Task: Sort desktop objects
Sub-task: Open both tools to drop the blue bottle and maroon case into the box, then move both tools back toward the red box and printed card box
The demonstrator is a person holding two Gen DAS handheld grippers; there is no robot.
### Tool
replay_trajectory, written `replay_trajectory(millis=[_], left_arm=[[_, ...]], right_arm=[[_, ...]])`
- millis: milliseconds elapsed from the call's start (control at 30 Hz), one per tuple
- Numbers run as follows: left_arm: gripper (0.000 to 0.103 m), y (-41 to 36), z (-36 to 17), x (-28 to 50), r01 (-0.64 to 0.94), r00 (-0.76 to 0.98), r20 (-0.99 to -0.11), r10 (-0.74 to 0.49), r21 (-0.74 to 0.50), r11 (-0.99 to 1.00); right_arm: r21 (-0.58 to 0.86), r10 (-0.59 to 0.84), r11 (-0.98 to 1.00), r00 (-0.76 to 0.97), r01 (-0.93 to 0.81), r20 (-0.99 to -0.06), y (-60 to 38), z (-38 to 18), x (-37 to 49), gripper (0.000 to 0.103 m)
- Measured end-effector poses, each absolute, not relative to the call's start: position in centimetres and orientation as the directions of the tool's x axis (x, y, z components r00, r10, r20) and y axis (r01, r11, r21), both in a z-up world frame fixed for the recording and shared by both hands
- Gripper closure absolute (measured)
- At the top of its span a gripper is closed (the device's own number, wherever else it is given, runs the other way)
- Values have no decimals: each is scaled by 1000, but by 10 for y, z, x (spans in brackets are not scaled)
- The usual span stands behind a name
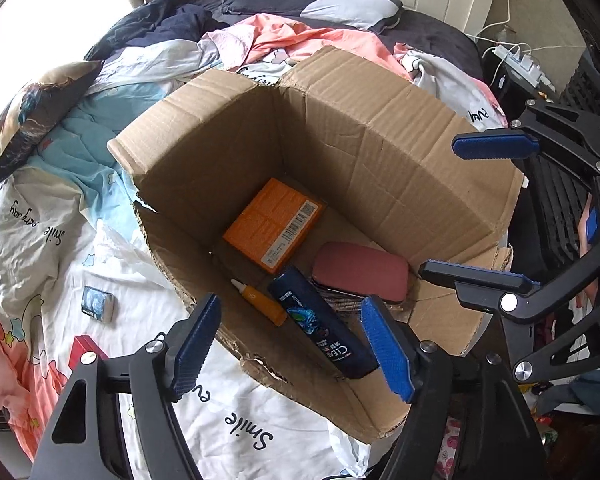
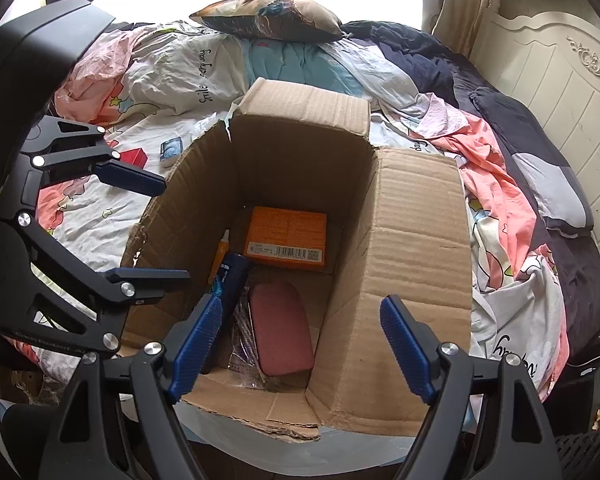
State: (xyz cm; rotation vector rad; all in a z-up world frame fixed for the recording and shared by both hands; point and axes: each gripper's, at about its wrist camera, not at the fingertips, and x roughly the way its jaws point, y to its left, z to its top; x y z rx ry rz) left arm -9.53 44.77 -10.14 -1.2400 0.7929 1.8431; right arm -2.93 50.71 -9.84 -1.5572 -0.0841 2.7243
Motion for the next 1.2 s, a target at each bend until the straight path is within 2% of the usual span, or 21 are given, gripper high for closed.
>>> replay_trajectory(millis=[400,500,667,1000,1200], left_arm=[[25,423,-99,-106,-812,-251,-939,233,74,-578],[13,410,-96,-108,-798,-267,-938,222,86,-596],[1,382,-88,-111,-758,-324,-927,189,136,-637],[0,297,-82,-132,-596,-352,-930,109,133,-792],[0,241,-83,-148,-463,-344,-935,89,87,-882]], right_arm=[[-77,45,-996,-493,46,-869,494,-93,-33,24],[-80,51,-996,-503,35,-863,489,-87,-35,24],[-93,53,-994,-506,53,-861,470,-78,-40,24],[-125,44,-985,-529,119,-847,410,-56,-58,24],[-125,34,-983,-543,132,-839,374,-49,-75,24]])
